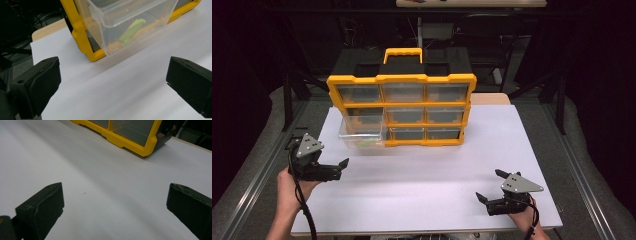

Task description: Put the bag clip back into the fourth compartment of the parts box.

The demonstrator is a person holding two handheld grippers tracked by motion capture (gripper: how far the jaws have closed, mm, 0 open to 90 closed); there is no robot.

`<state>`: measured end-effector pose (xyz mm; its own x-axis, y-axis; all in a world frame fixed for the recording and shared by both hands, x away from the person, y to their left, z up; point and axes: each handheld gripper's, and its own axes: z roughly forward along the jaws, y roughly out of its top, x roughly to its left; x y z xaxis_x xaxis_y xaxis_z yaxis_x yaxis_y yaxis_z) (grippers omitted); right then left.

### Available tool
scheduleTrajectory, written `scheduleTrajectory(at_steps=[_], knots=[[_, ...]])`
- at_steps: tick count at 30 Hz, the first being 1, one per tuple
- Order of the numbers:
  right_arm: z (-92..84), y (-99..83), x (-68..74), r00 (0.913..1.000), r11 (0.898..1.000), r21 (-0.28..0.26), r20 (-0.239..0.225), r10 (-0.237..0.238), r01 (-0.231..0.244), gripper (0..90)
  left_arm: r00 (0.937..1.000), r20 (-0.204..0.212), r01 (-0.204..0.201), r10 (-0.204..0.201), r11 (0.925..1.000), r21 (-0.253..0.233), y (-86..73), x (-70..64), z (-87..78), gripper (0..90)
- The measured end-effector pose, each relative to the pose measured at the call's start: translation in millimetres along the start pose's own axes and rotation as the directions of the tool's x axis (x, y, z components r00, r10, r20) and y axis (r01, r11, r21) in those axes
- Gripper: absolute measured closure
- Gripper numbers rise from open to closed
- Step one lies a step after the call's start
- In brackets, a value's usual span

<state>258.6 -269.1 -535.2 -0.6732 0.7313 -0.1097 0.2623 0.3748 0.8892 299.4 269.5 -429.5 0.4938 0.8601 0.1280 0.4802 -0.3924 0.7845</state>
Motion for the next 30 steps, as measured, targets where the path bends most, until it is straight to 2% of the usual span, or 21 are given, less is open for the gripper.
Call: scheduleTrajectory(at_steps=[4,11,18,22,27,30], knots=[[-0.3,0.1,0.2,1.0000,1.000,-0.002,0.002,-0.002,0.002,0.9,0.9999,-0.010,0.010,-0.009,0.9998,0.017,-11.9,-4.3,0.9,0.0],[-0.1,0.1,0.5,1.0000,1.000,-0.001,0.002,-0.001,0.001,0.9,0.9988,0.022,0.044,-0.045,0.9983,0.038,-35.9,-12.3,8.1,0.0],[0.1,0.1,0.8,1.0000,1.000,0.002,-0.001,-0.002,0.002,0.9,0.9976,0.043,0.052,-0.055,0.9966,0.063,-52.7,-18.7,18.1,0.0],[0.2,0.0,0.6,1.0000,1.000,0.002,-0.001,-0.003,0.003,0.9,0.9965,0.045,0.068,-0.070,0.9959,0.060,-61.1,-23.0,22.7,0.0],[0.1,0.1,0.6,1.0000,1.000,0.009,-0.006,-0.001,0.001,0.9,0.9966,0.038,0.072,-0.073,0.9967,0.037,-73.9,-28.7,26.9,0.0],[0.8,-0.1,0.6,1.0000,1.000,0.008,-0.005,-0.001,0.001,0.9,0.9965,0.043,0.070,-0.071,0.9967,0.041,-81.2,-31.2,29.1,0.0]])
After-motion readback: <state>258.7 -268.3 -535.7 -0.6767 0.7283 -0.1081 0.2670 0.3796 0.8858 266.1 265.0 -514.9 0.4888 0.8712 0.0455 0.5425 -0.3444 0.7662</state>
